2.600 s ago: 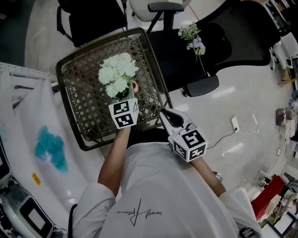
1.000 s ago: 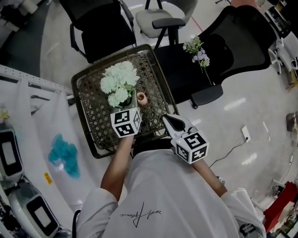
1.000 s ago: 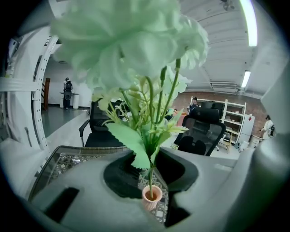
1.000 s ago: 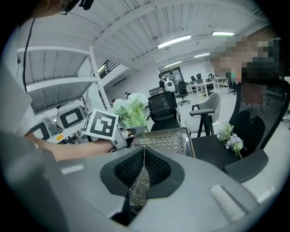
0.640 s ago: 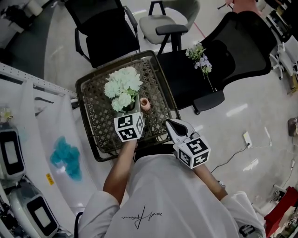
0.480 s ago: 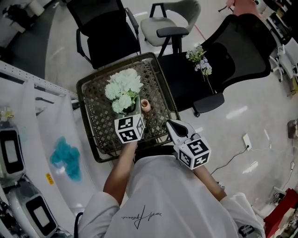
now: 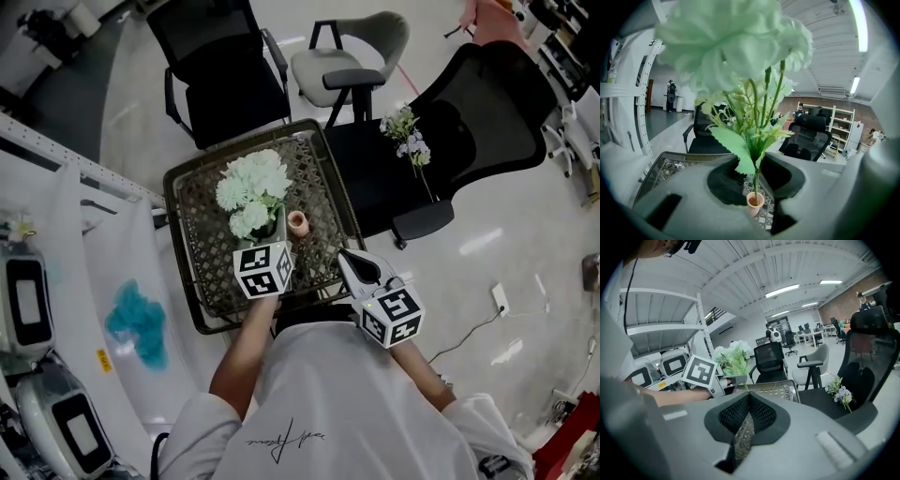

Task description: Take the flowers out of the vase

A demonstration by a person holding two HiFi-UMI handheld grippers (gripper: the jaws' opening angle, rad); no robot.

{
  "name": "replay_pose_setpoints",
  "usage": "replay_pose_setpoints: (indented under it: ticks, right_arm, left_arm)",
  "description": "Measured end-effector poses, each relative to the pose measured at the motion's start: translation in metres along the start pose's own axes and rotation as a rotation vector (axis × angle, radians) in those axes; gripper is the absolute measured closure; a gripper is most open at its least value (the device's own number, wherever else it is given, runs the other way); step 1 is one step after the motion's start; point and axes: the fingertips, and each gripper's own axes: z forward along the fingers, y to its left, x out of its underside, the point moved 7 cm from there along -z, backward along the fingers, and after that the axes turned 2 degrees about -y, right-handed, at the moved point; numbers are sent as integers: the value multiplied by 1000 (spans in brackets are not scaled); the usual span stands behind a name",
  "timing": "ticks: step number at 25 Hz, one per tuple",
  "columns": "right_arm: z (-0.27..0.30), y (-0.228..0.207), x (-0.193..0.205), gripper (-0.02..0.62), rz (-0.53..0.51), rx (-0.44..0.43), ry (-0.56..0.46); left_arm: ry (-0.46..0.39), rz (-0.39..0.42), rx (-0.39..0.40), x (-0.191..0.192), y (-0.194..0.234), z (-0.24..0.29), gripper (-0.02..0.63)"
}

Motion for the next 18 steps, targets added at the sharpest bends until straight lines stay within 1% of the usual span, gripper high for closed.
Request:
replay_pose_setpoints:
  ticks: [4, 9, 18]
  right_arm:
    - [-1, 0, 1, 591, 4, -4, 0]
    - [-3, 1, -1, 589, 2, -9, -12]
    - [-4, -3, 0, 591, 6, -18, -9]
  left_arm:
    - [10, -6, -3, 3, 0, -7, 514]
    - [0, -32, -11, 3, 1, -16, 514]
    - [-4, -40, -15, 3, 0, -32, 515]
